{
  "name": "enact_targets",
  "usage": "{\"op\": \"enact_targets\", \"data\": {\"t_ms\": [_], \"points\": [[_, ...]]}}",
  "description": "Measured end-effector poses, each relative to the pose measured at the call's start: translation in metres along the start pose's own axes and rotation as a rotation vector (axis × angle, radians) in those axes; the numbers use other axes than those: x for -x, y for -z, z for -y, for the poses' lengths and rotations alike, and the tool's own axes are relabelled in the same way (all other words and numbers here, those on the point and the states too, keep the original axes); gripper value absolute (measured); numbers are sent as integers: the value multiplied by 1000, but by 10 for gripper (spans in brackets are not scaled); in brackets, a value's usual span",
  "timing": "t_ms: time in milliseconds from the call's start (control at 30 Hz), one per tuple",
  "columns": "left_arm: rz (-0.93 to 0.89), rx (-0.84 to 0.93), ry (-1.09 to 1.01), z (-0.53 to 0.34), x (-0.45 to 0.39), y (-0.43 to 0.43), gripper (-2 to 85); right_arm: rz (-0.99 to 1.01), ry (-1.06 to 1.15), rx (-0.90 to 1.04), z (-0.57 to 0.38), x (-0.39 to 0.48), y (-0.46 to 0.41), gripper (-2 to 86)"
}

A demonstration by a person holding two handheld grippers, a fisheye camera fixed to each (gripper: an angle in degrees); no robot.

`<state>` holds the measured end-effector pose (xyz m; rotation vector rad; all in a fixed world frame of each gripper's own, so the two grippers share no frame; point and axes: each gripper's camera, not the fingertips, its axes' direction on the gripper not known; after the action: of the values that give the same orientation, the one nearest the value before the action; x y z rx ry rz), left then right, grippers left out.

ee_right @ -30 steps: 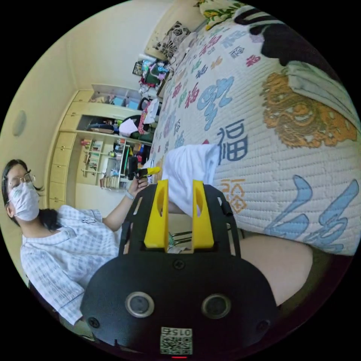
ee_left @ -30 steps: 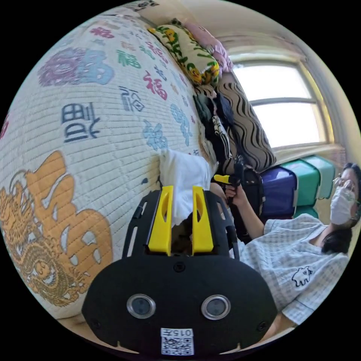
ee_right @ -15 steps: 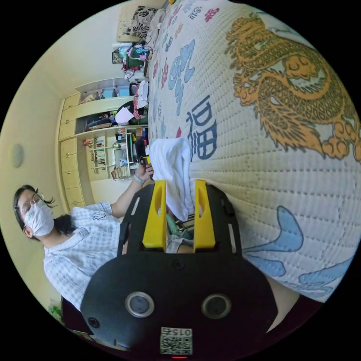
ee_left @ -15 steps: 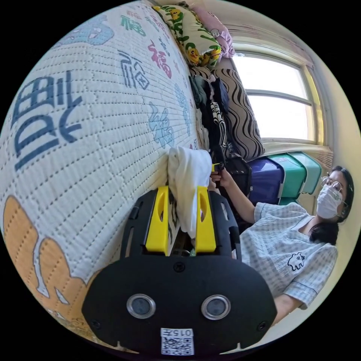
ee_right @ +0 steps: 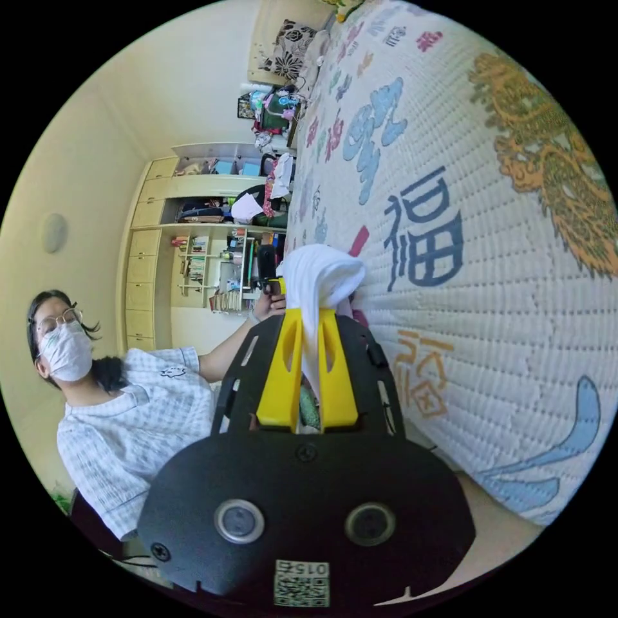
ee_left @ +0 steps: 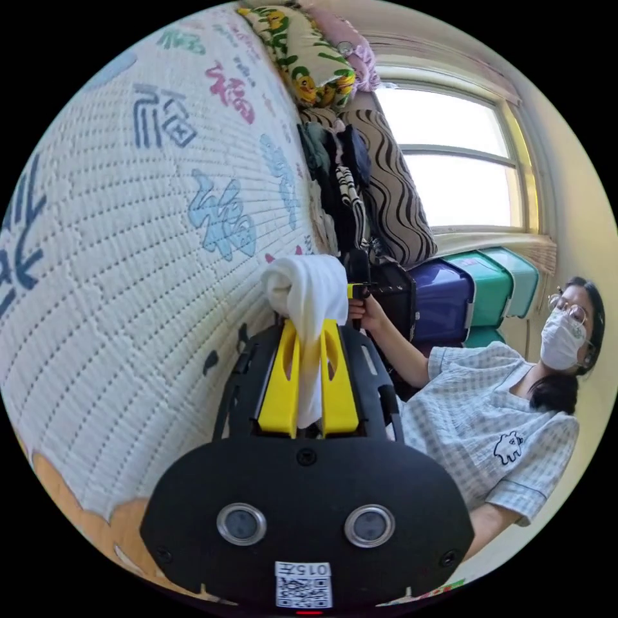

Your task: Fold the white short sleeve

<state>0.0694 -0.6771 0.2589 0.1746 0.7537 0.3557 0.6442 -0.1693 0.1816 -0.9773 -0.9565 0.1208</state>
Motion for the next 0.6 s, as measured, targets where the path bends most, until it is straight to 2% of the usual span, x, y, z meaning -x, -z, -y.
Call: {"op": "enact_targets", "data": {"t_ms": [100, 300, 400, 600], "points": [[26, -21, -88, -6, -50, 27, 46, -28, 76, 5, -8, 37, -18, 42], [45, -227, -142, -58, -129, 138, 41, 11, 247, 122, 22, 116, -117, 40], [68, -345, -143, -107, -159, 213, 40, 78, 307, 208, 49, 153, -198, 37], [257, -525, -8, -217, -193, 372, 38, 118, 389, 423, 90, 218, -409, 24]]}}
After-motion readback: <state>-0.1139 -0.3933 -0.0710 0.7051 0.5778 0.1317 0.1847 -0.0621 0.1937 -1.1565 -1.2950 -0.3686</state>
